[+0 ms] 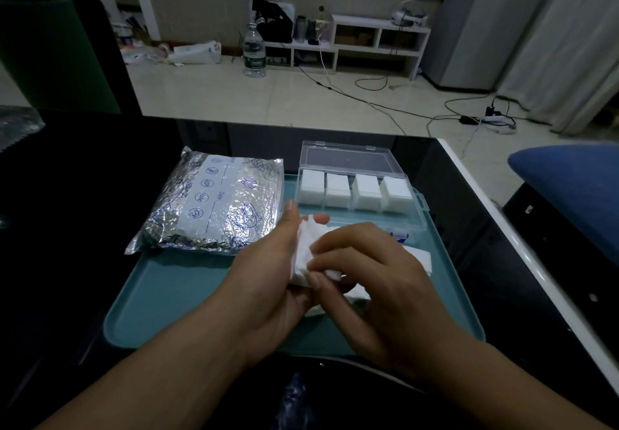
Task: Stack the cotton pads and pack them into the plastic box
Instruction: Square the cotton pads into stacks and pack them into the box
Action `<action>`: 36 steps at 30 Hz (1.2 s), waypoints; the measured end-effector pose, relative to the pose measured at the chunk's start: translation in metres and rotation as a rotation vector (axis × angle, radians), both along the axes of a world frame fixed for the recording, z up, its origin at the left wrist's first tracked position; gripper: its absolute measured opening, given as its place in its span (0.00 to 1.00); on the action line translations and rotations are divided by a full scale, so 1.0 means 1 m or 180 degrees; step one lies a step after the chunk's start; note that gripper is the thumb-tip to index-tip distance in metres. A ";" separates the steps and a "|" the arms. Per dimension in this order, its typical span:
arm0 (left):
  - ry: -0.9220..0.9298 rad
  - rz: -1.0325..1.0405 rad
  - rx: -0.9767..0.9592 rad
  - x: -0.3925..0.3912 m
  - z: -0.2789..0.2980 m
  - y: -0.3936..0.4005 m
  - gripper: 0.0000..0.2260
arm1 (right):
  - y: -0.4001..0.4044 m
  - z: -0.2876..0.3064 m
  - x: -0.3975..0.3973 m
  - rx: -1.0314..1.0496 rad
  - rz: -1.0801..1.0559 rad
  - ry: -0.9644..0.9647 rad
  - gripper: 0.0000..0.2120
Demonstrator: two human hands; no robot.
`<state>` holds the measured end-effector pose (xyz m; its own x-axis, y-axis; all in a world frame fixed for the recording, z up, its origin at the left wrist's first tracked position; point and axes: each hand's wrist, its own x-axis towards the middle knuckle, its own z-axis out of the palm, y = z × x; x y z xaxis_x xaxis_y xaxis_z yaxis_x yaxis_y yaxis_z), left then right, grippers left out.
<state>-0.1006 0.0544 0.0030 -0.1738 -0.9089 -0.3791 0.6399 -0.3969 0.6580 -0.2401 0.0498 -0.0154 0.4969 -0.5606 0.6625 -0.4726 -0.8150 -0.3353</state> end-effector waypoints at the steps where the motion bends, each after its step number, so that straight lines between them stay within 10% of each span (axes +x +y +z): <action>1: -0.0050 -0.0042 -0.0057 0.000 0.000 0.000 0.18 | 0.000 0.001 0.000 0.0063 0.0041 -0.0023 0.08; 9: -0.0192 -0.0077 -0.0182 -0.001 0.002 0.000 0.18 | -0.001 0.020 -0.007 0.1871 -0.0671 -0.1634 0.08; 13: -0.0347 -0.0237 -0.0493 -0.004 0.005 0.005 0.19 | -0.006 0.022 -0.006 0.3335 -0.0165 -0.1413 0.09; 18: -0.0465 -0.0410 -0.0668 -0.003 0.000 0.007 0.28 | -0.008 0.016 -0.007 0.3554 0.0144 -0.1601 0.09; 27: -0.1031 -0.0249 -0.0678 -0.002 -0.009 0.003 0.11 | -0.021 0.012 -0.020 0.3501 -0.0466 -0.2136 0.08; 36: -0.1963 0.0103 -0.1503 -0.009 -0.019 0.008 0.17 | -0.015 0.014 -0.013 0.2502 -0.0403 -0.1109 0.15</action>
<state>-0.1094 0.0620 -0.0158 -0.0280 -0.9992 0.0300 0.1097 0.0268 0.9936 -0.2534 0.0351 -0.0015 0.2407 -0.9568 0.1629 -0.3097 -0.2348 -0.9214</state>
